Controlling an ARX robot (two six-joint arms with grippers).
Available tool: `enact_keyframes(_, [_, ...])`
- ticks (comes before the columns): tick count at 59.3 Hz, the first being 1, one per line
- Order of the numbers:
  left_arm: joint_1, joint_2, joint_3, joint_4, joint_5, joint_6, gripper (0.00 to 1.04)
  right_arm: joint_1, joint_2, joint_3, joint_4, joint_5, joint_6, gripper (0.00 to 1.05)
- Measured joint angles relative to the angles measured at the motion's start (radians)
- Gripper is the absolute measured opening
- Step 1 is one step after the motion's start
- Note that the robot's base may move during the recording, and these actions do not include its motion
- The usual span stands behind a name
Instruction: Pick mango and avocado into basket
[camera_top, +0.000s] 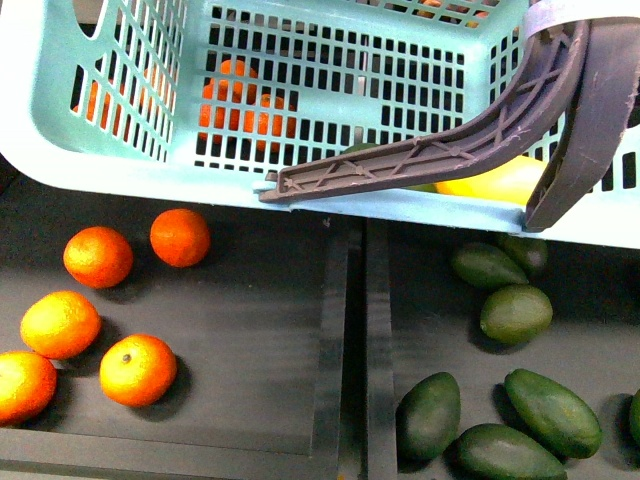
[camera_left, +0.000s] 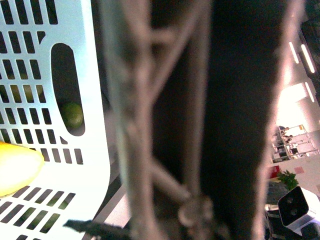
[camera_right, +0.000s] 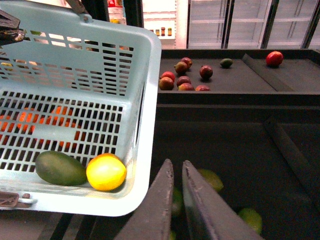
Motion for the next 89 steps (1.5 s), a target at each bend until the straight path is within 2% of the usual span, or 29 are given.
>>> enact_keyframes(2, [0.0, 0.0, 0.0, 0.0, 0.0, -0.001, 0.07, 0.0, 0.0, 0.0, 0.0, 0.0, 0.0, 0.24])
enact_keyframes(9, [0.0, 0.0, 0.0, 0.0, 0.0, -0.001, 0.07, 0.0, 0.0, 0.0, 0.0, 0.0, 0.0, 0.49])
enact_keyframes(29, [-0.015, 0.0, 0.0, 0.0, 0.006, 0.002, 0.07, 0.0, -0.002, 0.0, -0.002, 0.004, 0.0, 0.97])
enact_keyframes(89, [-0.004, 0.0, 0.0, 0.0, 0.002, -0.003, 0.07, 0.0, -0.004, 0.0, -0.003, 0.0, 0.0, 0.96])
